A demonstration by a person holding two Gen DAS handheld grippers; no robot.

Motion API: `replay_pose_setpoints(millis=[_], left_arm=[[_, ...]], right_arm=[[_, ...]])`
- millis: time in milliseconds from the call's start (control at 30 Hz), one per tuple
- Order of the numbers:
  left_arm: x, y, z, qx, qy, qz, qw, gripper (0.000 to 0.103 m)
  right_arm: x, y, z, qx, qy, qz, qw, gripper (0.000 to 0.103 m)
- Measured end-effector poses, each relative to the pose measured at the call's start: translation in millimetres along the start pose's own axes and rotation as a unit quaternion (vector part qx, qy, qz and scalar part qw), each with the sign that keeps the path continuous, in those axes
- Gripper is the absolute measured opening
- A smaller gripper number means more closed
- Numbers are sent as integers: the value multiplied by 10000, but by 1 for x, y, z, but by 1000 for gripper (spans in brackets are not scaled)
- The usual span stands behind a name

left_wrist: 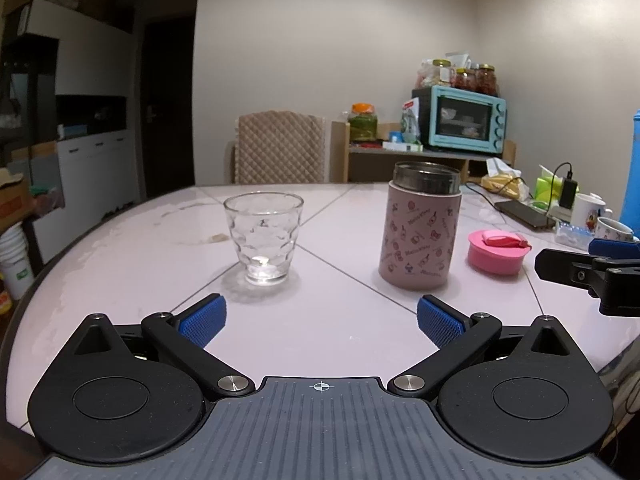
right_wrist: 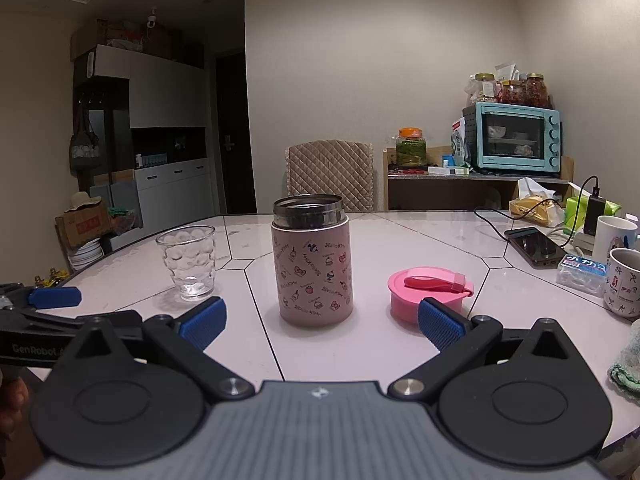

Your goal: Unscrew bottle cap and pour

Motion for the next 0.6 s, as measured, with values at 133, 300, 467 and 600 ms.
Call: replay_pose_setpoints(millis=[133,300,467,600], left_arm=[[0,1,2,-5,23,2,10000,103],[-1,2,4,-1,51,11,10000,103],[0,1,1,18,40,27,10000,103],[-1,2,3,32,19,35,10000,103]], right_arm=[[-2,5,0,-4,19,-1,10000,103],[-1,-3,2,-1,18,1,10000,103],[2,-1,1,9,5,-1,10000,103],[1,1,0,13,4,-5,10000,103]])
Point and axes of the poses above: each gripper's, at about its wrist camera, not at the fingertips, and y roughly against the way its jaws point, x to its right, z to its underside, the point moved 9 cm from there along -y, roughly the way its jaws point, and after that the axes turned 13 degrees about -x, right-handed, at the moved point
